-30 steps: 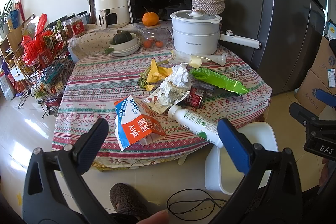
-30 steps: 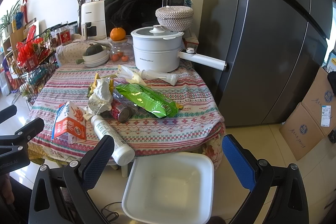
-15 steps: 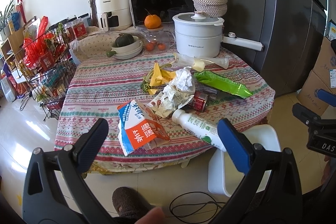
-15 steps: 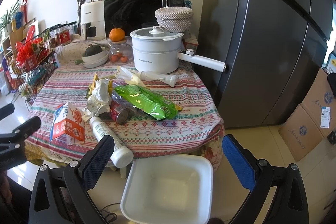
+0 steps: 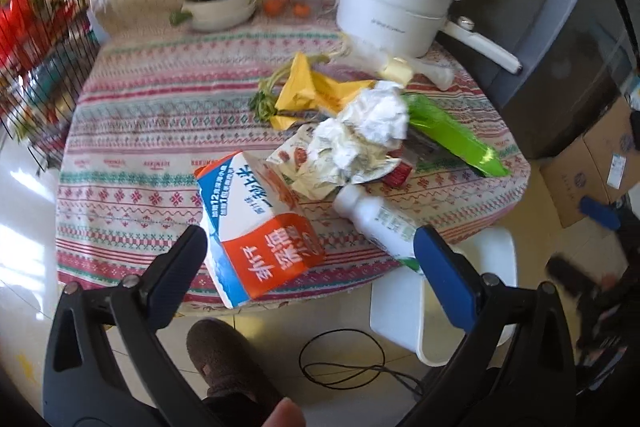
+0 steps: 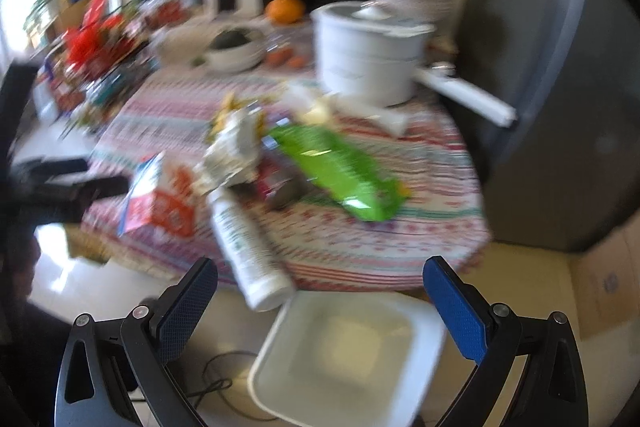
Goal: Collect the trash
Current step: 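Grasp the blue-orange milk carton with left tool while right tool grasps white bottle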
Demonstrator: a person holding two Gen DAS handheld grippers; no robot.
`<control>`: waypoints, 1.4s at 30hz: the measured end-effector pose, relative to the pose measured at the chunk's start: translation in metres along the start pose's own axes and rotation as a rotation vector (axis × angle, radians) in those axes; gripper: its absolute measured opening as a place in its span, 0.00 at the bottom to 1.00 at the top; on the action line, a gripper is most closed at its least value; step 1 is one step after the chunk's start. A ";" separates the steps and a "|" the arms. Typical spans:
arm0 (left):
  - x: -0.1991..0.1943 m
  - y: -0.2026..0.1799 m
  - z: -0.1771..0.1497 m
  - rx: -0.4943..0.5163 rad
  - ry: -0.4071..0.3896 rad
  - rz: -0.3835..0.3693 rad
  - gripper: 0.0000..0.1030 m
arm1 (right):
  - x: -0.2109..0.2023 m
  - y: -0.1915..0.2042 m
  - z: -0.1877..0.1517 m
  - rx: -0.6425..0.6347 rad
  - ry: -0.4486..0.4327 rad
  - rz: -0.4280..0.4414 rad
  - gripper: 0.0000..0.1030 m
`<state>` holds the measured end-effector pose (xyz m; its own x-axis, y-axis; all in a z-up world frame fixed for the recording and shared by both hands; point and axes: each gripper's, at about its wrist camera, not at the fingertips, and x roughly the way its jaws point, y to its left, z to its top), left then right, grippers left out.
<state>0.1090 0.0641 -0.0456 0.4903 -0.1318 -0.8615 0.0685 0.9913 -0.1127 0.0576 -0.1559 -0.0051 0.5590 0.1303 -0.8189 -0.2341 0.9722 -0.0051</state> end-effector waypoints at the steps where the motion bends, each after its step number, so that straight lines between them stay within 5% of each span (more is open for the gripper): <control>1: 0.006 0.005 0.000 -0.010 0.022 0.001 0.98 | 0.007 0.004 0.001 -0.012 0.012 0.019 0.99; 8: 0.059 0.032 0.001 -0.080 0.176 0.040 0.94 | 0.072 0.025 0.006 -0.067 0.148 0.121 0.96; 16: 0.099 0.046 -0.002 -0.159 0.287 0.070 0.94 | 0.138 0.045 0.011 -0.109 0.262 0.118 0.82; 20: 0.109 0.051 -0.007 -0.208 0.320 0.049 0.82 | 0.162 0.046 0.011 -0.086 0.299 0.119 0.80; 27: 0.102 0.055 -0.008 -0.237 0.293 0.002 0.73 | 0.184 0.050 0.002 -0.062 0.346 0.158 0.76; 32: 0.101 0.051 -0.002 -0.211 0.275 0.028 0.73 | 0.188 0.056 0.001 -0.087 0.354 0.149 0.54; 37: 0.085 0.046 0.007 -0.156 0.265 0.051 0.75 | 0.178 0.062 0.007 -0.098 0.332 0.159 0.50; 42: 0.064 0.069 0.001 -0.220 0.259 -0.004 0.78 | 0.169 0.066 0.012 -0.078 0.322 0.176 0.48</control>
<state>0.1460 0.1239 -0.1085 0.2513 -0.1579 -0.9549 -0.1329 0.9716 -0.1956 0.1461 -0.0674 -0.1364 0.2287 0.2143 -0.9496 -0.3709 0.9211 0.1185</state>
